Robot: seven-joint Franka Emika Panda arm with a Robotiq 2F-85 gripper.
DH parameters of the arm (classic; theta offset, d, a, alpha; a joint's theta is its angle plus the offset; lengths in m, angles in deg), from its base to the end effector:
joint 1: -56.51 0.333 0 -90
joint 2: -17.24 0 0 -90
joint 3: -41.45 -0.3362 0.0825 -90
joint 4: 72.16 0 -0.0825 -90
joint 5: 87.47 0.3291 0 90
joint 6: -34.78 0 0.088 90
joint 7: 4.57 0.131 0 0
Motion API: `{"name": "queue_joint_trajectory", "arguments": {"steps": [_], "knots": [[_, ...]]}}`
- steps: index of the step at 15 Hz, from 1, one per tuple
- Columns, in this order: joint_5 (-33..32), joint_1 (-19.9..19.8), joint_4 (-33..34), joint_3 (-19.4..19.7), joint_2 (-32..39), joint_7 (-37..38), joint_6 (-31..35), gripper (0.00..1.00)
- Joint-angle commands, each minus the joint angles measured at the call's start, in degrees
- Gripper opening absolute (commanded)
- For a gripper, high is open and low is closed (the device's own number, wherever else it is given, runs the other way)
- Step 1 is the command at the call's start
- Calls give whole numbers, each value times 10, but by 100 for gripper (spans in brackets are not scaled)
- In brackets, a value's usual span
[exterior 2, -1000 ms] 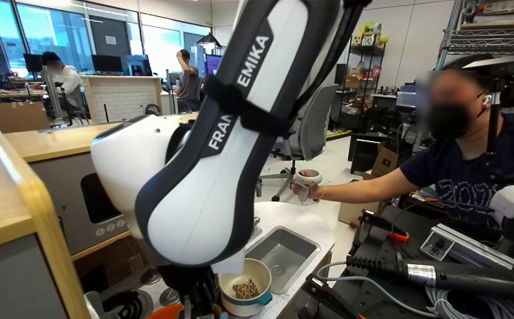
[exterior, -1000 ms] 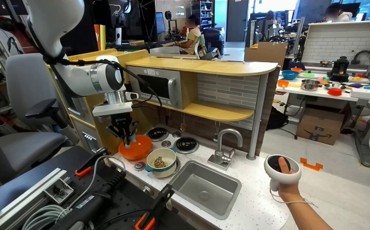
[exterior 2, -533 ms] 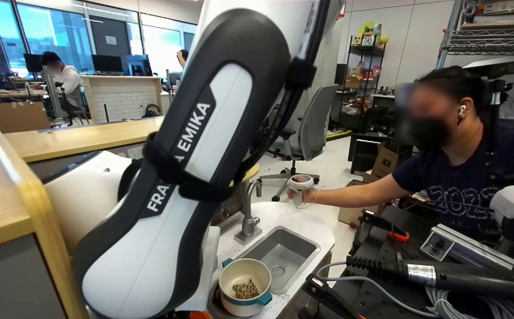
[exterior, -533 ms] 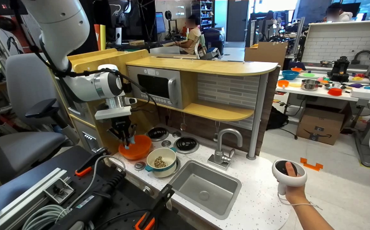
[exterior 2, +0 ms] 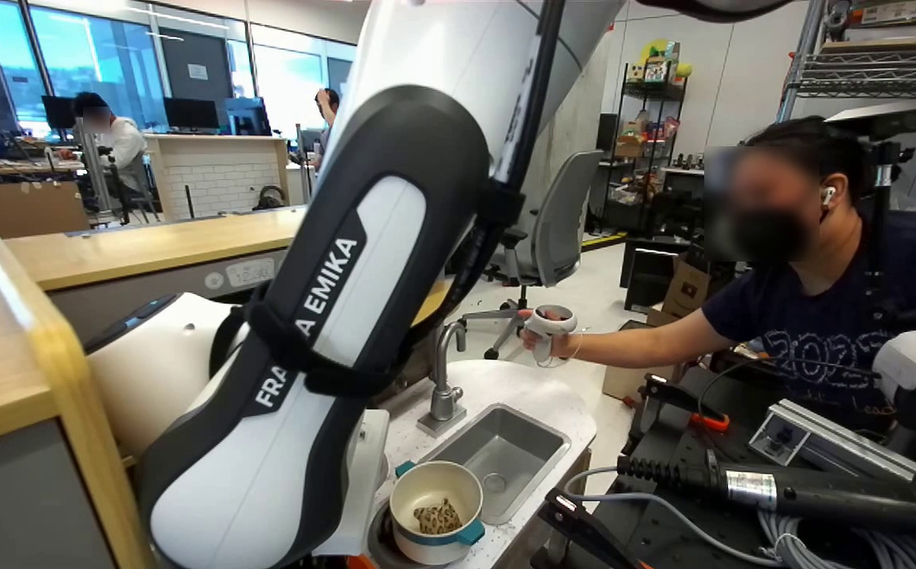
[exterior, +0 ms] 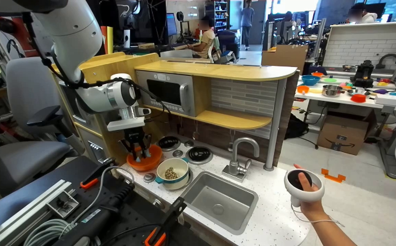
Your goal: Take the blue and brown plush toy out of the white pot and place it in the sink, pick up the tiger toy from the sink and put it in the white pot, pick up the blue and brown toy and place it inside the orange bowl
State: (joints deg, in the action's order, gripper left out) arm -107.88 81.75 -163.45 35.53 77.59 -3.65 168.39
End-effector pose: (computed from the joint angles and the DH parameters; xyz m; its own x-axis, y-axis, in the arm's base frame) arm 0.5283 0.3006 0.0280 0.6897 0.6573 -0.3037 0.7070 -0.7019 0.0866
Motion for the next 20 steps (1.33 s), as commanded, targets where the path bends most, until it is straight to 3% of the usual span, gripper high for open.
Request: {"name": "queue_joint_trajectory", "arguments": {"steps": [1, 4, 11, 20], "knots": [[1, 10, 27, 1, 10, -4, -9, 73], [-7, -2, -24, 0, -26, -11, 31, 100], [-6, -52, -211, 2, -147, -37, 159, 100], [28, -191, -462, -7, -350, -116, 224, 100]]}}
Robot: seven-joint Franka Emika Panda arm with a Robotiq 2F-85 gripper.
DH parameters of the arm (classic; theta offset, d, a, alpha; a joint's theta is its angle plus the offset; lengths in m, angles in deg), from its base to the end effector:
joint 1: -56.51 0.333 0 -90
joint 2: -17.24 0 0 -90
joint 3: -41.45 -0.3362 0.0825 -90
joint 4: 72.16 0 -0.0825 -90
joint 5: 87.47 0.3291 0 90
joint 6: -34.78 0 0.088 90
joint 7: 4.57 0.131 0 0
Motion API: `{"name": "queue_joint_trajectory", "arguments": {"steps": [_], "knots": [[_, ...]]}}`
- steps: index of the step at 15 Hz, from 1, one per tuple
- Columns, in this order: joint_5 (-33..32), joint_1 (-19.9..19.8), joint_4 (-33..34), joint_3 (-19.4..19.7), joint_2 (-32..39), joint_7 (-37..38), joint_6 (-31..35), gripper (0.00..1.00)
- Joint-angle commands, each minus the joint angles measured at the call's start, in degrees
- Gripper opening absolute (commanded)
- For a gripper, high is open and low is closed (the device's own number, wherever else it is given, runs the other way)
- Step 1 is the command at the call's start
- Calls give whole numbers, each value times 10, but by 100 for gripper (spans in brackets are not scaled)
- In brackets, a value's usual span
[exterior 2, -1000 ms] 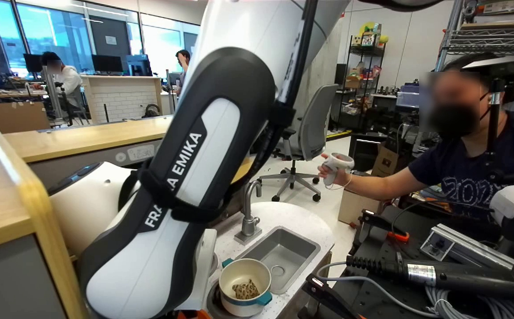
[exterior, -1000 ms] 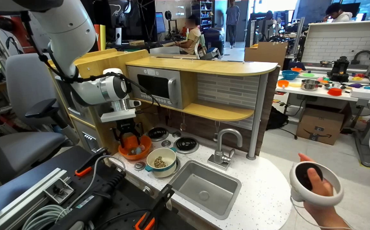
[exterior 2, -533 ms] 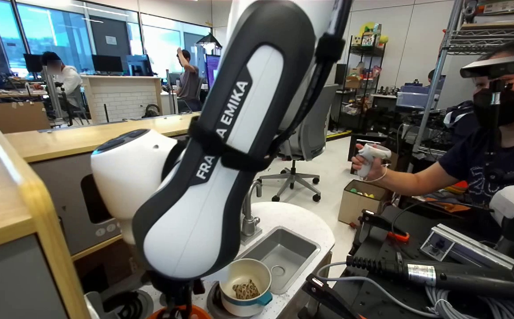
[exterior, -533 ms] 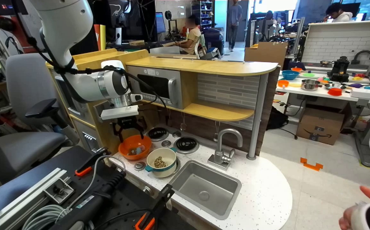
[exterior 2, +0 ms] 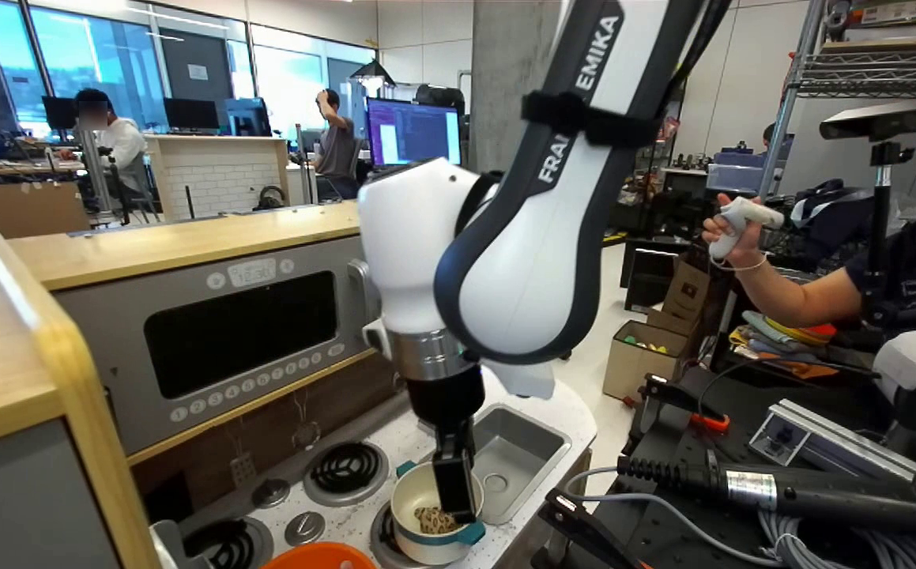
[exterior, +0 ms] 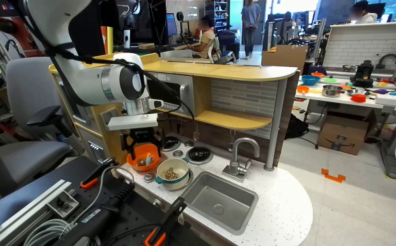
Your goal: Take the blue and brown plush toy out of the white pot and place it in the sink, pick up the tiger toy from the sink and put it in the white pot, pick up the blue and brown toy and place it inside the orange bowl
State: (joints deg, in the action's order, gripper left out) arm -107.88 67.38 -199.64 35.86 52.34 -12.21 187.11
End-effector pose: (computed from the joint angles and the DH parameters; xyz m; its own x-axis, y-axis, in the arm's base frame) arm 0.4780 0.1502 0.1282 0.7296 0.6597 -0.1803 0.6743 -0.7379 0.0288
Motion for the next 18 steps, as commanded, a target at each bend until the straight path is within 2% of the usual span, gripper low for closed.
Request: {"name": "queue_joint_trajectory", "arguments": {"steps": [1, 4, 6, 8, 9, 11, 12, 14, 18], "knots": [[42, -70, -126, -16, -125, -46, 47, 100], [120, -144, -194, -41, -207, -101, 76, 100], [186, -182, -229, -50, -264, -143, 57, 100], [244, -203, -259, -40, -324, -185, 28, 100], [257, -203, -271, -22, -351, -193, 7, 100], [206, -194, -292, 30, -391, -164, -38, 100], [224, -175, -253, 23, -328, -173, -4, 100], [216, -175, -275, 49, -365, -171, -27, 100], [215, -173, -286, 52, -376, -170, -28, 100]]}}
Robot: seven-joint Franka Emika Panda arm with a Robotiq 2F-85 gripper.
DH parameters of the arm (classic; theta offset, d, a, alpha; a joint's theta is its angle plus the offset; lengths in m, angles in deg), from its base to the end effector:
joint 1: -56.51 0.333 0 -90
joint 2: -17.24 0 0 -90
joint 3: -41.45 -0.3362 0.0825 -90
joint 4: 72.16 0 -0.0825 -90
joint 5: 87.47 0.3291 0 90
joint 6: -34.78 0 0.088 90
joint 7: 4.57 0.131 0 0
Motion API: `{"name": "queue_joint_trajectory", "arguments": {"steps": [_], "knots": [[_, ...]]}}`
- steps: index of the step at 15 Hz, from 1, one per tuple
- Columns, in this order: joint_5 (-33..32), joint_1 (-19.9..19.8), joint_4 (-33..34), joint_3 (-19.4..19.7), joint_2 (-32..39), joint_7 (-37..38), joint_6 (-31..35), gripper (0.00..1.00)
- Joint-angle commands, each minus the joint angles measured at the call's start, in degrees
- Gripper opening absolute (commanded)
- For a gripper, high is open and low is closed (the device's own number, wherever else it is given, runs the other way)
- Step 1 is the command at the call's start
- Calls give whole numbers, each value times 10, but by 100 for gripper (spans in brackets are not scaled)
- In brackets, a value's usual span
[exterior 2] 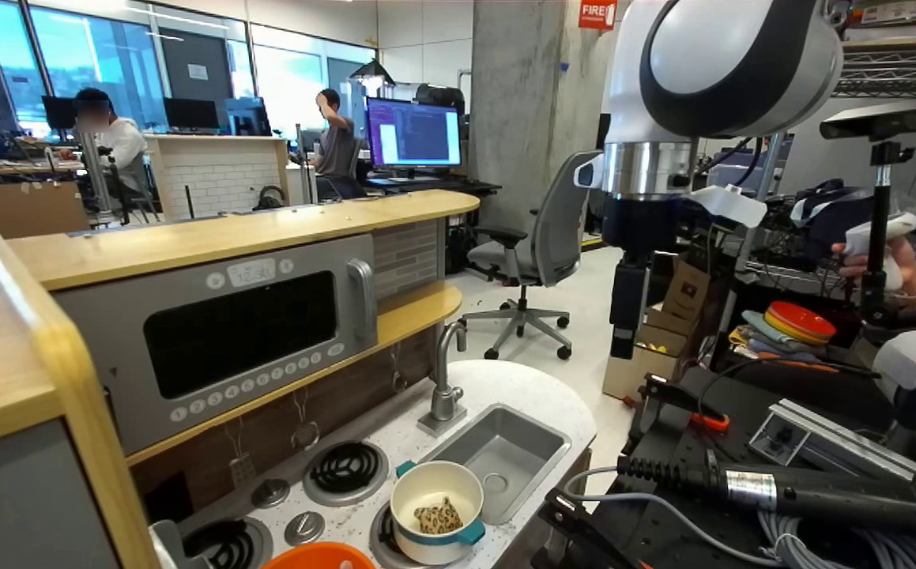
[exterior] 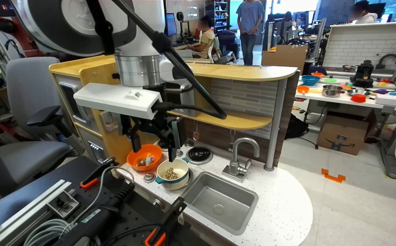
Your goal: Take the blue and brown plush toy out of the white pot and place it in the sink, pick up the tiger toy from the sink and put it in the white pot, pick up the blue and brown toy and place it inside the orange bowl
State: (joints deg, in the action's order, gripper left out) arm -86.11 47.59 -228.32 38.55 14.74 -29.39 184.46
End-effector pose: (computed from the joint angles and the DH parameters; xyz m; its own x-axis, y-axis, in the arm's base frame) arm 0.3643 -0.0388 0.2773 0.9512 0.3028 -0.0596 0.3010 -0.9529 -0.0367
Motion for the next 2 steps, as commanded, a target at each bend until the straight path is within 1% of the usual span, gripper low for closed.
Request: {"name": "queue_joint_trajectory", "arguments": {"steps": [1, 2], "knots": [[-2, 25, 0, 25, 0, 2, -1, 100], [-2, 25, 0, 25, 0, 2, -1, 100]]}}
